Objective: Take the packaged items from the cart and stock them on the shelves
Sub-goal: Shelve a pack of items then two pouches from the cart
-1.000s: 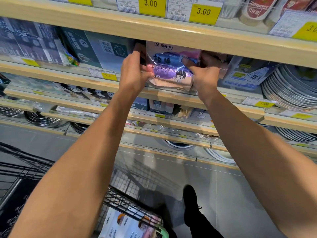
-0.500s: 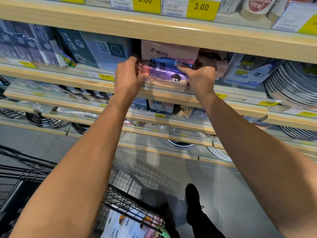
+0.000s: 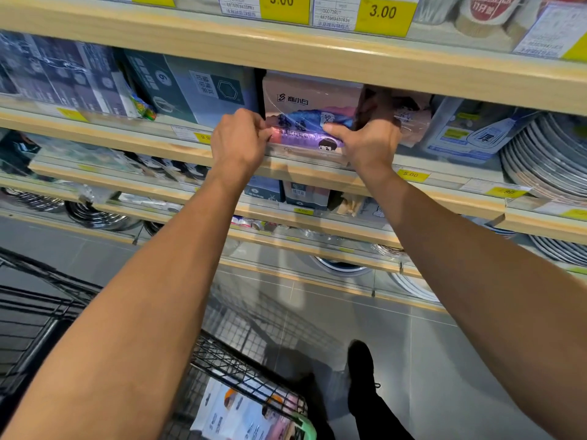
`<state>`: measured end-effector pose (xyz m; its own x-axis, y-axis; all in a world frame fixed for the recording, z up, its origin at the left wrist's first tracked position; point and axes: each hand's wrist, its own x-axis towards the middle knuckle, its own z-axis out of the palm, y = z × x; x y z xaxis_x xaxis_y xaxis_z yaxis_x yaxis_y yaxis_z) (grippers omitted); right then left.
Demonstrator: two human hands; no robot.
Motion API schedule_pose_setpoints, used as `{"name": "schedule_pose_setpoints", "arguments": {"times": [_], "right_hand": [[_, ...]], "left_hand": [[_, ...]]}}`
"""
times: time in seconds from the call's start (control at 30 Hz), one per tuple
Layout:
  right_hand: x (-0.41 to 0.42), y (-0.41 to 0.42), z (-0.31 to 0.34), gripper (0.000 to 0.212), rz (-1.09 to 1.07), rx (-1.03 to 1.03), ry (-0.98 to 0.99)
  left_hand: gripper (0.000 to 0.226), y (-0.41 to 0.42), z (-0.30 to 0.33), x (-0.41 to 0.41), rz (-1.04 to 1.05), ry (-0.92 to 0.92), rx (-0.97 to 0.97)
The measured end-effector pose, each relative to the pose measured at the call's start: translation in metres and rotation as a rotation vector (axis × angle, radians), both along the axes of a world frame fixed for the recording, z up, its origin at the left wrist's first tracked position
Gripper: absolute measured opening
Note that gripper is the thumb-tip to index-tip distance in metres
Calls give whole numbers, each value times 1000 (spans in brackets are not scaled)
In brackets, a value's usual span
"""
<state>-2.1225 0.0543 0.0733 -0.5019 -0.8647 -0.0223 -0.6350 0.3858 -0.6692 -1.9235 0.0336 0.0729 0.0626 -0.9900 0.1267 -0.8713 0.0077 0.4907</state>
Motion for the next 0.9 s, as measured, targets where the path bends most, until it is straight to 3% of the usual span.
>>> {"name": "schedule_pose_setpoints", "arguments": {"times": [0.1,0.23,0.33,0.5,0.6,0.73,0.9], "right_hand": [[2,7,0,58,12,-72,-32],[17,31,-13,63,-138,-400,-61],[34,49,-15,61,-194,-493,-166],[85,88,-32,45,58,-632,-313],[137,123,-47,32,282,-515,-400],[199,170,-74,26,528,-294,-511],[268,232,-108,23,803,3,-554]], "left_hand": [[27,12,-4,5,23,138,-51],[25,28,-4,11,6,379,-121],[23,45,-6,18,-11,558,-158],[18,84,-18,44,-1,792,-138],[11,130,-36,84,111,890,-112],[4,205,-70,144,319,883,11],[12,310,-107,209,573,955,104]]}}
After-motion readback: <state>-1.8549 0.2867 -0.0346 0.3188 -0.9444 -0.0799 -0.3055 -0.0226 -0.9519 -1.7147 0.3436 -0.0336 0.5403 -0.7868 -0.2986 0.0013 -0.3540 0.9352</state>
